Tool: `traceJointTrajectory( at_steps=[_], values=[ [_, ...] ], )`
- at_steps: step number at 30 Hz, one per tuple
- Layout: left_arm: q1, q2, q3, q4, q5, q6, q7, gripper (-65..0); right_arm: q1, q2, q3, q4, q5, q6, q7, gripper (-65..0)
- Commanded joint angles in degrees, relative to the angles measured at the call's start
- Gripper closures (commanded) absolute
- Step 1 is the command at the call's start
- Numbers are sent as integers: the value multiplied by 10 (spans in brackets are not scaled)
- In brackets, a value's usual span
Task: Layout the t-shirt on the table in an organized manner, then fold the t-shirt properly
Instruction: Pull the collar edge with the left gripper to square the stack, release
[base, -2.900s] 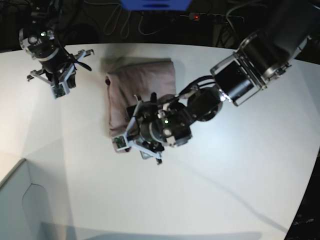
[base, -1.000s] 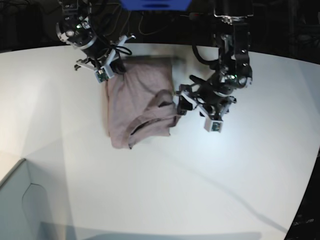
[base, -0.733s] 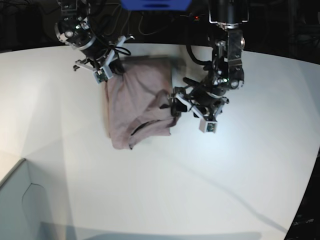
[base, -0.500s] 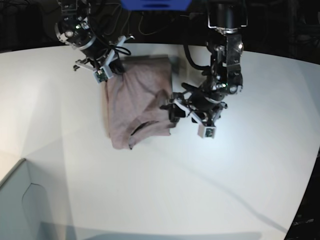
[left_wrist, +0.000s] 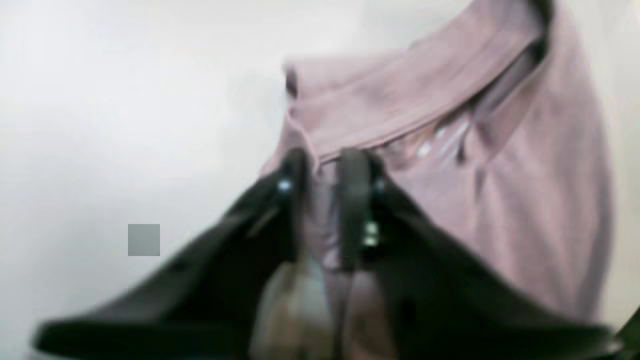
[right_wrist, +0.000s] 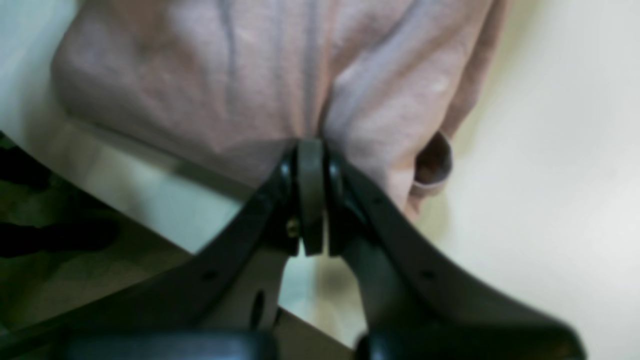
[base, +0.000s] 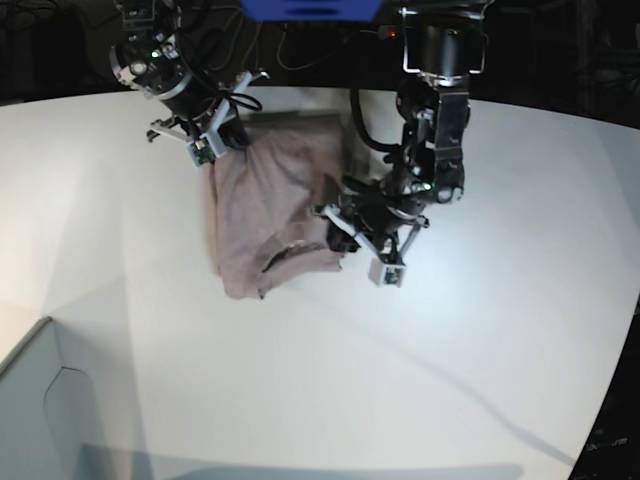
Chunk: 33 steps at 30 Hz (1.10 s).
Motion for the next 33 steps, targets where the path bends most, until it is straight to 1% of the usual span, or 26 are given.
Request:
traceJointTrajectory(
  at_steps=[1, 2, 4, 13, 16, 21, 22, 24, 25, 27, 29, 31, 32, 33],
  values=[
    [-16, 4, 3, 19, -23, -5, -9, -31, 1, 0, 0, 9, 3, 3, 6, 0],
    [-17, 4, 3, 23, -36, -1, -8, 0, 2, 0, 0, 9, 3, 3, 6, 0],
    [-22, 4, 3, 29, -50, -1, -7, 0, 2, 0, -1, 9, 3, 3, 6, 0],
    [-77, 3, 3, 23, -48, -1, -8, 0, 2, 1, -1, 9, 3, 3, 6, 0],
    [-97, -8, 3, -3, -48, -1, -9, 0, 2, 6, -1, 9, 3, 3, 6, 0],
    [-113, -9, 3, -39, -48, -1, -4, -2, 2, 9, -1, 9, 3, 3, 6, 0],
    [-113, -9, 3, -40, -48, -1, -4, -13, 2, 9, -1, 9, 3, 3, 6, 0],
    [-112, -9, 3, -41, -48, -1, -4, -63, 2, 9, -1, 9, 3, 3, 6, 0],
    [-110, -9, 3, -41, -48, -1, -4, -110, 2, 9, -1, 9, 3, 3, 6, 0],
    [-108, -9, 3, -41, -50, -1, -4, -220, 2, 9, -1, 9, 3, 3, 6, 0],
    [-104, -9, 0, -34, -54, -1, -4, -346, 2, 9, -1, 12, 3, 3, 6, 0],
    [-87, -12, 0, -4, -54, -5, -4, -456, 2, 9, -1, 22, 3, 3, 8, 0],
    [-78, -19, 0, 17, -55, -5, -4, -486, 0, 9, -1, 29, 3, 3, 8, 0],
    [-70, -24, 0, 41, -56, -6, -4, -501, -2, 9, 0, 38, 3, 3, 8, 0]
  ],
)
